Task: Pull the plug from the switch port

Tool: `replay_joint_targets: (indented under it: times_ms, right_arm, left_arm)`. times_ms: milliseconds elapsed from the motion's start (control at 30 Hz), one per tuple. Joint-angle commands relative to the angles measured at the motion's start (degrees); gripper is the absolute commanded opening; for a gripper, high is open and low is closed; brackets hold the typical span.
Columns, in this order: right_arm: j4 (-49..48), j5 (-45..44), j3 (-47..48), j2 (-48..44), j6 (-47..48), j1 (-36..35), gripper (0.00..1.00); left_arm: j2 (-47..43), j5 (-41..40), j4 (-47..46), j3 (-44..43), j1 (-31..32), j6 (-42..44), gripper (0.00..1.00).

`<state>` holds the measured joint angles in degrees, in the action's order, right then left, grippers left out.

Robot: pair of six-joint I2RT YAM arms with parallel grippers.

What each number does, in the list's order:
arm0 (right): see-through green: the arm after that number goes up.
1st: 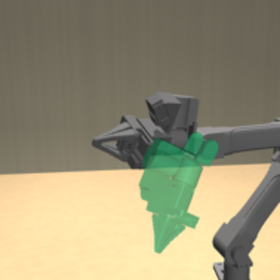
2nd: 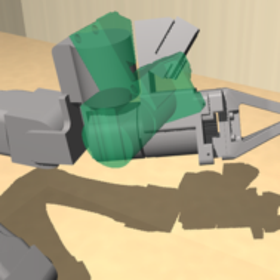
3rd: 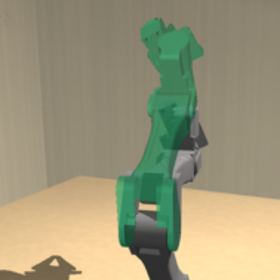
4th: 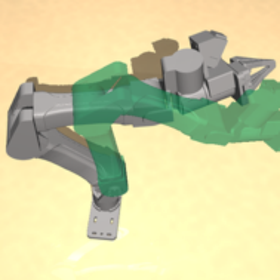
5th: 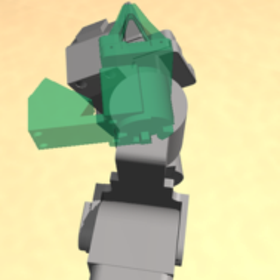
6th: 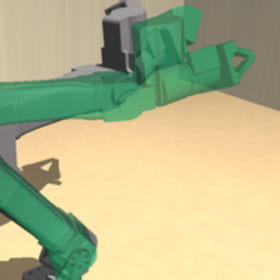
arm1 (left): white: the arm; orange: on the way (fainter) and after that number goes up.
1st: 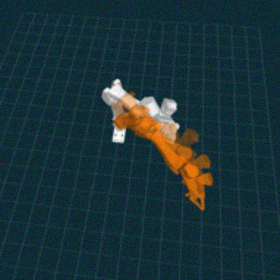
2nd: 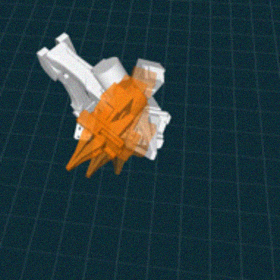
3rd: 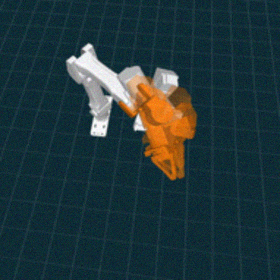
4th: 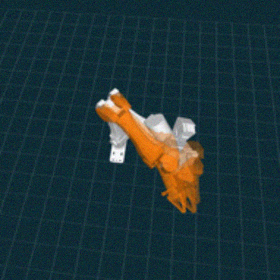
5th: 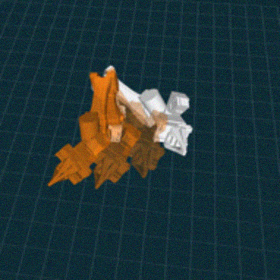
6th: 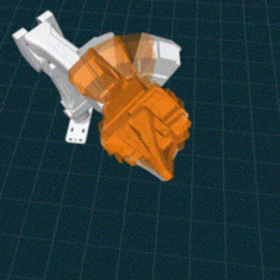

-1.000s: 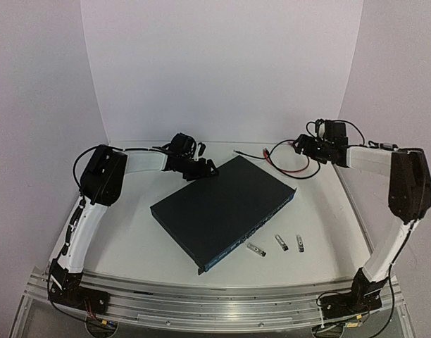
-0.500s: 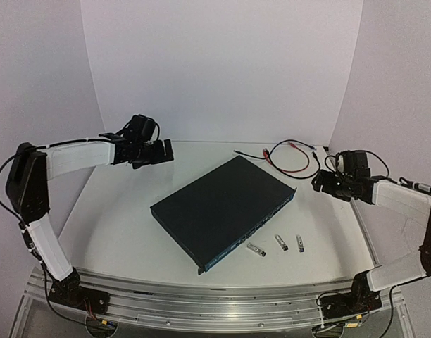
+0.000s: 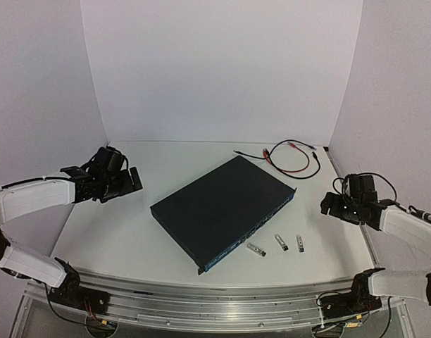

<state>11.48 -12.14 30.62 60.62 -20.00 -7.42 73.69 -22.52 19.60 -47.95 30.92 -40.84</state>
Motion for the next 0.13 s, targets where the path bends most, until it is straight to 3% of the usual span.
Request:
replay_joint_targets:
  times_ms: [0,100]
  right_arm:
    - [0.83,-2.26,-1.42,-4.18,0.54,-0.03,0.95]
    - [1.13,-1.70,-2.37,-7.16,0.37,-0.02,0.96]
  left_arm:
    - [-5.90,1.85,0.23,0.07,-0.15,-0.01,1.00]
    - [-7.78,2.31,1.16,0.33,-0.15,0.65,1.00]
